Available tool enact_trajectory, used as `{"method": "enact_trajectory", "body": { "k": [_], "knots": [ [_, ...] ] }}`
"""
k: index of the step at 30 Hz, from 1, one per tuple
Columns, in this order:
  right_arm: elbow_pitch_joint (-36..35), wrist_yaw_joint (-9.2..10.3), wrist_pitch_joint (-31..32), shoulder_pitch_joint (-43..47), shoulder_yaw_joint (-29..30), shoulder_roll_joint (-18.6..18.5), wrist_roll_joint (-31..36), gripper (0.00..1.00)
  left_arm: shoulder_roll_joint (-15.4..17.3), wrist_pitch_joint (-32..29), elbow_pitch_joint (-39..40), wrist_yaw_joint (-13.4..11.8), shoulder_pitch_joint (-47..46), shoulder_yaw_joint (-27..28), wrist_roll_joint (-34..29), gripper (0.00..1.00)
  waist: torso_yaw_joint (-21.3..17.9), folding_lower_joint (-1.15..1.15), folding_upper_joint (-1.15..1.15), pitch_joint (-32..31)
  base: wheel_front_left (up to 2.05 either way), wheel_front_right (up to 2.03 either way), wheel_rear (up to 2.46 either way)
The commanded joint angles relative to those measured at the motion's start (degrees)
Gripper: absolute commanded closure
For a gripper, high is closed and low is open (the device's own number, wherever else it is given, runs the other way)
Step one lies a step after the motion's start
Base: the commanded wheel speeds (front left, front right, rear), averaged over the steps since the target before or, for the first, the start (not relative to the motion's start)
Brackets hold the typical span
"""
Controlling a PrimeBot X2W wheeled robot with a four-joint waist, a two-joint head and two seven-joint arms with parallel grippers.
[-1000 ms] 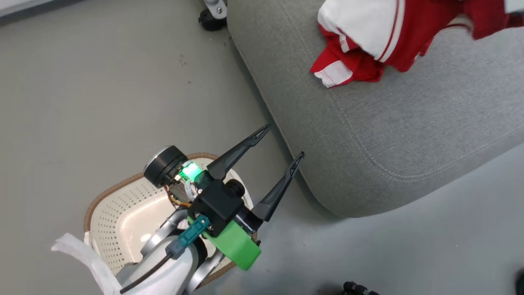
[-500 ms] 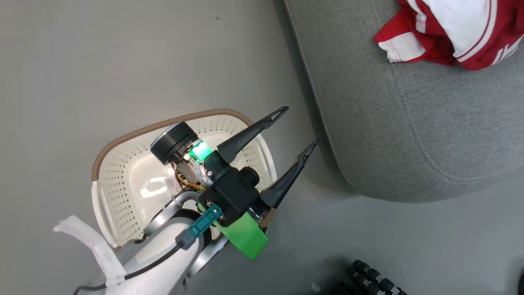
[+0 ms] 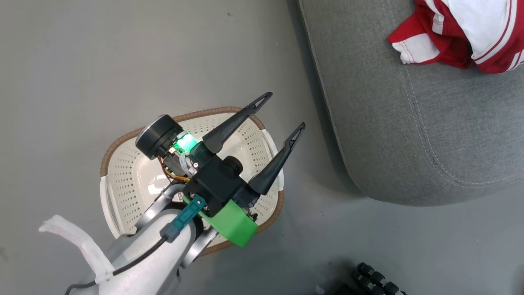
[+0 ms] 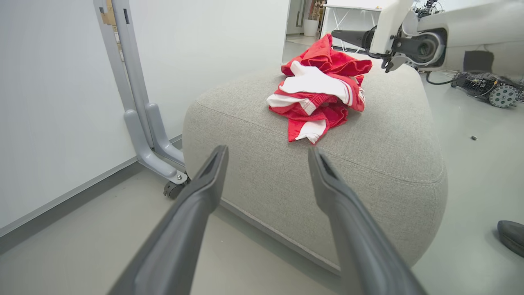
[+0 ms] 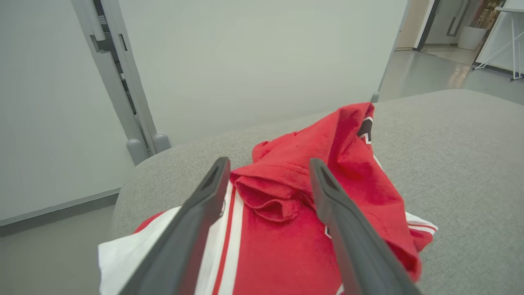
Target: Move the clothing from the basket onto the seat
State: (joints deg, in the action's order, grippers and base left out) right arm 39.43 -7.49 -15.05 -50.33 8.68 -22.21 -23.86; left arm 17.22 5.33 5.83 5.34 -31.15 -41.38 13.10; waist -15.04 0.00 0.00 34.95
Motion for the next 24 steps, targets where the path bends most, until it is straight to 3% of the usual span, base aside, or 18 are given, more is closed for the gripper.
{"method": "enact_trajectory", "body": {
  "k": [1,15,24],
  "knots": [
    [-2.52,0.01,-0.16,2.9,0.36,0.96,1.95,0.0,0.08,0.82,-0.29,-0.65,1.01,0.34,0.39,0.0,-0.06,0.0,0.0,-2.15,0.0,0.0,0.0],
    [-26.22,0.01,-0.17,25.72,-3.88,12.61,10.65,0.0,0.0,6.04,-4.5,-6.72,7.72,4.94,4.1,0.0,3.4,0.0,0.0,-11.82,0.0,0.0,0.0],
    [-33.71,0.01,1.02,34.87,-8.28,15.38,13.82,0.0,-0.29,8.9,-7.32,-11.16,11.84,10.83,7.18,0.0,7.45,0.0,0.0,-16.5,0.0,0.0,0.0]
  ]
}}
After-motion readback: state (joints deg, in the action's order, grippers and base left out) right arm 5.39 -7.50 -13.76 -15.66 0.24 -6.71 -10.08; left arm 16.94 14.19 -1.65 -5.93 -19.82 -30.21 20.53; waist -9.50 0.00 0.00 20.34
